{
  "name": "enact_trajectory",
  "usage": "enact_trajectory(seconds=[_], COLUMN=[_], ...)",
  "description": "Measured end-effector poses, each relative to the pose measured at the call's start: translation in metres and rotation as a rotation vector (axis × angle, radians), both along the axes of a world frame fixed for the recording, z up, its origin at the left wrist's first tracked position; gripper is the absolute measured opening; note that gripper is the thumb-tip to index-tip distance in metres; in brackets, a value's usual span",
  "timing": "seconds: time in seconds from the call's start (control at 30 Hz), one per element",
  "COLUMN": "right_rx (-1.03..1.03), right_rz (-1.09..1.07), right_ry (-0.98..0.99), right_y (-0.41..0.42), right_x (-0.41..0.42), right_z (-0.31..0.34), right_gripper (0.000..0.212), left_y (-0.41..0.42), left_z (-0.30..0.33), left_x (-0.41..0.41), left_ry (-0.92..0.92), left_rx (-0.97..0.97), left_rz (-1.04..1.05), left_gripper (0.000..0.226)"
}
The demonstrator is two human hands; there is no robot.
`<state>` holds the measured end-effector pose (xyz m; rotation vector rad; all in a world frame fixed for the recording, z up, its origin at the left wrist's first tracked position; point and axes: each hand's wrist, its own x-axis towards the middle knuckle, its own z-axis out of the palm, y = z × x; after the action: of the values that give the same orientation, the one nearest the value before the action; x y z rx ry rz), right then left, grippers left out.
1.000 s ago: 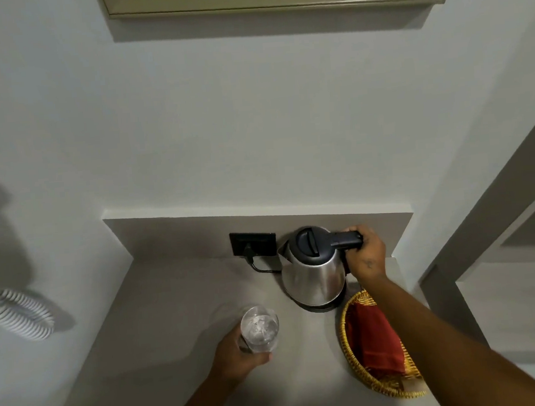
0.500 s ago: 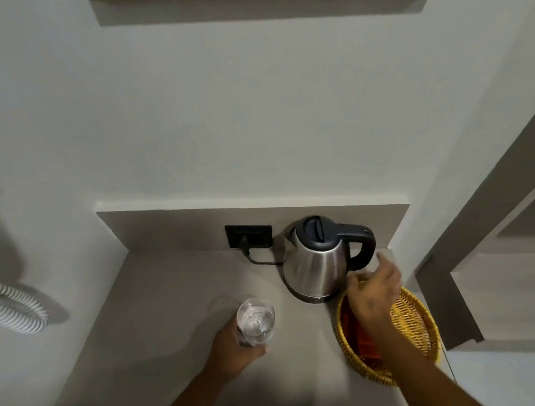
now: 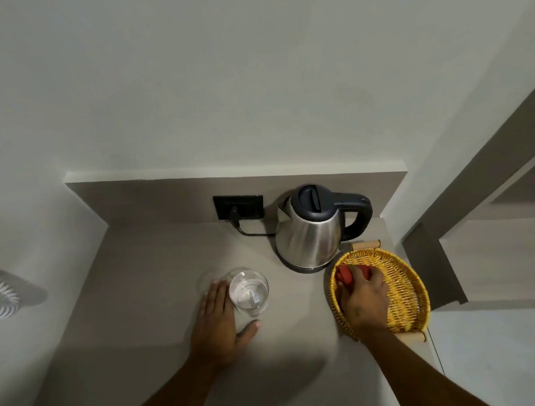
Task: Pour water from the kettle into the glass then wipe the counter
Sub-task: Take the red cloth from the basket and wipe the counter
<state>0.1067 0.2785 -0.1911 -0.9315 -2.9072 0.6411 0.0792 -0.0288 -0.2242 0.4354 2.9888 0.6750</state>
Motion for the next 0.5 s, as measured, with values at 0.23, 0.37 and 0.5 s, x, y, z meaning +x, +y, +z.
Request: enact_trajectory(seconds=[0.23, 0.37, 0.5], right_rx=[-0.222, -0.177, -0.039], right_rz=[-0.032, 0.172, 0.274], right_ry=[0.447, 0.352, 0.129], right_y=[-0.038, -0.098, -0.124], right_x=[0.001, 0.013, 0.014], right_z=[0.033, 0.026, -0.001], right_gripper=[0.049, 0.047, 0.051], left_y=[0.012, 0.021, -0.002], left_z=[0.032, 0.041, 0.045], left_x=[-0.024, -0.028, -0.024], left_ry=[-0.086, -0.033, 0.009], left_rx=[0.450, 0.546, 0.535], left_rz=[0.058, 0.091, 0.088], left_gripper=[0.091, 0.070, 0.071])
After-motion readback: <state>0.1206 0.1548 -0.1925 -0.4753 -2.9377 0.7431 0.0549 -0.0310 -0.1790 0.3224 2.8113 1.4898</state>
